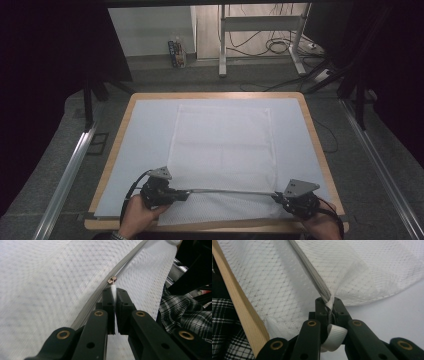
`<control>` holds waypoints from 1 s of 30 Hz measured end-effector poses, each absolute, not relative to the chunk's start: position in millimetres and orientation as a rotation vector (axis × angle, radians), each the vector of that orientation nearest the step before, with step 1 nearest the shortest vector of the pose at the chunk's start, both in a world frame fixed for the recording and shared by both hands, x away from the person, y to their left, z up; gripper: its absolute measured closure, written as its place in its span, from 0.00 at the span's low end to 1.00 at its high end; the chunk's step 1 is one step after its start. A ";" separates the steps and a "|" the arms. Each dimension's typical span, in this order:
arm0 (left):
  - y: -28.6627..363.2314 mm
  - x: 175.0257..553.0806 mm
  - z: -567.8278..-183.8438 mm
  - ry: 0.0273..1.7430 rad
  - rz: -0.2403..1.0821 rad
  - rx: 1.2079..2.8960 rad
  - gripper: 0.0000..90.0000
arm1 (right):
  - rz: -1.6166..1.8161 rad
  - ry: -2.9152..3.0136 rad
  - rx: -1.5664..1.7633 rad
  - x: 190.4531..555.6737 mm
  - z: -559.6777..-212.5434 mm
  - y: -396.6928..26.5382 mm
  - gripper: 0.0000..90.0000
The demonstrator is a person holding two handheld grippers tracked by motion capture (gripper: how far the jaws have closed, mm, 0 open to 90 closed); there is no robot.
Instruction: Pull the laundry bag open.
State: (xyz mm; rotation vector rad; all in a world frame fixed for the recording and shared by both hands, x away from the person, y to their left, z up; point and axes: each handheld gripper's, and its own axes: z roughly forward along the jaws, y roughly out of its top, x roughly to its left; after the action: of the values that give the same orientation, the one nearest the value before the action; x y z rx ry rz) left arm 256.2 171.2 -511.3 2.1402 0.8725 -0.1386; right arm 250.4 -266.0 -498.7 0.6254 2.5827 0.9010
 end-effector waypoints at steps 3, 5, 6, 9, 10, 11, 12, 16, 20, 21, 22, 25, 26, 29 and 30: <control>178.0 253.9 -512.5 0.895 -0.134 2.131 0.97 | 0.901 2.582 0.625 250.8 -498.9 -266.4 0.94; 182.8 252.0 -514.4 0.918 -0.130 2.122 0.97 | 0.899 2.581 0.627 250.8 -498.8 -266.5 0.94; 185.3 251.1 -515.1 0.927 -0.130 2.116 0.97 | 0.898 2.581 0.628 250.9 -498.9 -266.6 0.94; 191.2 248.1 -516.4 0.948 -0.125 2.104 0.97 | 0.897 2.582 0.627 250.8 -498.9 -266.5 0.94; 193.0 247.2 -516.6 0.954 -0.122 2.104 0.97 | 0.896 2.582 0.628 250.7 -498.9 -266.5 0.94; 194.7 246.4 -516.7 0.964 -0.111 2.112 0.97 | 0.896 2.581 0.628 250.7 -498.9 -266.5 0.94; 196.6 245.7 -517.3 0.970 -0.105 2.110 0.97 | 0.894 2.582 0.628 250.8 -498.9 -266.5 0.94; 202.1 243.4 -518.6 0.985 -0.110 2.098 0.97 | 0.893 2.583 0.627 250.8 -499.0 -266.4 0.94; 205.3 241.2 -518.7 0.999 -0.089 2.115 0.97 | 0.892 2.586 0.629 250.9 -499.2 -266.6 0.94; 206.2 240.7 -518.9 1.003 -0.086 2.113 0.97 | 0.892 2.589 0.633 250.8 -499.3 -266.6 0.94; 207.4 240.2 -519.0 1.009 -0.081 2.115 0.97 | 0.893 2.588 0.639 250.7 -499.5 -266.4 0.94; 212.8 239.2 -519.5 1.023 -0.074 2.107 0.97 | 0.891 2.586 0.645 250.9 -499.5 -267.2 0.94; 214.3 238.6 -519.4 1.026 -0.074 2.100 0.97 | 0.894 2.589 0.643 251.1 -499.4 -267.4 0.94; 218.0 237.4 -519.4 1.034 -0.065 2.099 0.97 | 0.891 2.591 0.648 251.1 -499.6 -267.4 0.94; 218.8 237.1 -519.7 1.038 -0.062 2.099 0.97 | 0.895 2.592 0.647 251.2 -499.5 -267.5 0.94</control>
State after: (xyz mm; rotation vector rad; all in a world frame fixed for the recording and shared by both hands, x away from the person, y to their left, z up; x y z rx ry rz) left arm 237.1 218.8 -519.7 2.0987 1.0383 -0.0615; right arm 251.2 -267.5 -499.5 0.6475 2.5920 0.8948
